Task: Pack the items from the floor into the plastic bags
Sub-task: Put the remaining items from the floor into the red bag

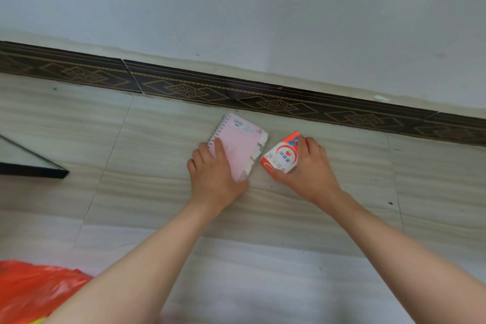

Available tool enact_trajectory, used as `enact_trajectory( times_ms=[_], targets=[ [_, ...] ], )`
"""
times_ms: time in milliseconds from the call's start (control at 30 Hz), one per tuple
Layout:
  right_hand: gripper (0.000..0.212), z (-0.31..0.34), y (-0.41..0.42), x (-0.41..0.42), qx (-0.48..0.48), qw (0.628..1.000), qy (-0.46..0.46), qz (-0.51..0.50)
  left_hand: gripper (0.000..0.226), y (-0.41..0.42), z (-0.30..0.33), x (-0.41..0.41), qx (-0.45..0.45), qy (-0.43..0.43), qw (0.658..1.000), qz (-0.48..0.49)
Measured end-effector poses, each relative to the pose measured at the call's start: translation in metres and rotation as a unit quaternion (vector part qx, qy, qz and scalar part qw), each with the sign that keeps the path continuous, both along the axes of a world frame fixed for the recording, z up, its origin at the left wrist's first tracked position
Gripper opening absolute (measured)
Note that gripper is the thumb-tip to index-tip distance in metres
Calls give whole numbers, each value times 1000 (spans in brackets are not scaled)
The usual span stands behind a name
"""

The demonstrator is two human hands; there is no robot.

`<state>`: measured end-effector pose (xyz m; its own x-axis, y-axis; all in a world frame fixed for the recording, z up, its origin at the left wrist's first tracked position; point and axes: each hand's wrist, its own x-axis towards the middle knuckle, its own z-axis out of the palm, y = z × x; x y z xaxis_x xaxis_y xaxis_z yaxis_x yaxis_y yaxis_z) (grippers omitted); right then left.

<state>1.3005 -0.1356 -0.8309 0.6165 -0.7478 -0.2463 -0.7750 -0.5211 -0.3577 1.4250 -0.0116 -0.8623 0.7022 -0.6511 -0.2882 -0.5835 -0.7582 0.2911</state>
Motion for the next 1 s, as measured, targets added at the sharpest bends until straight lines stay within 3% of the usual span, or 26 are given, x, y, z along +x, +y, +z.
enact_trajectory(
  times_ms=[133,333,533,700,800,933,1000],
  targets=[
    [82,23,27,6,62,997,-35,-30,98,48,13,6,4,2,1000,-17],
    [70,75,87,21,89,993,-79,22,106,129,72,16,-24,21,999,-8],
    [71,142,165,1,73,983,-143,85,101,220,149,16,-63,-59,996,-25],
    [85,196,234,-6,73,976,-149,144,96,304,216,7,-99,-77,992,2],
    [85,215,269,-5,72,970,-175,154,78,348,237,4,-127,-84,987,44],
    [79,220,311,-1,94,963,-173,184,52,399,243,-17,-222,6,968,119],
    [75,212,327,5,100,961,-164,201,50,417,233,-35,-263,60,953,139]
  ],
)
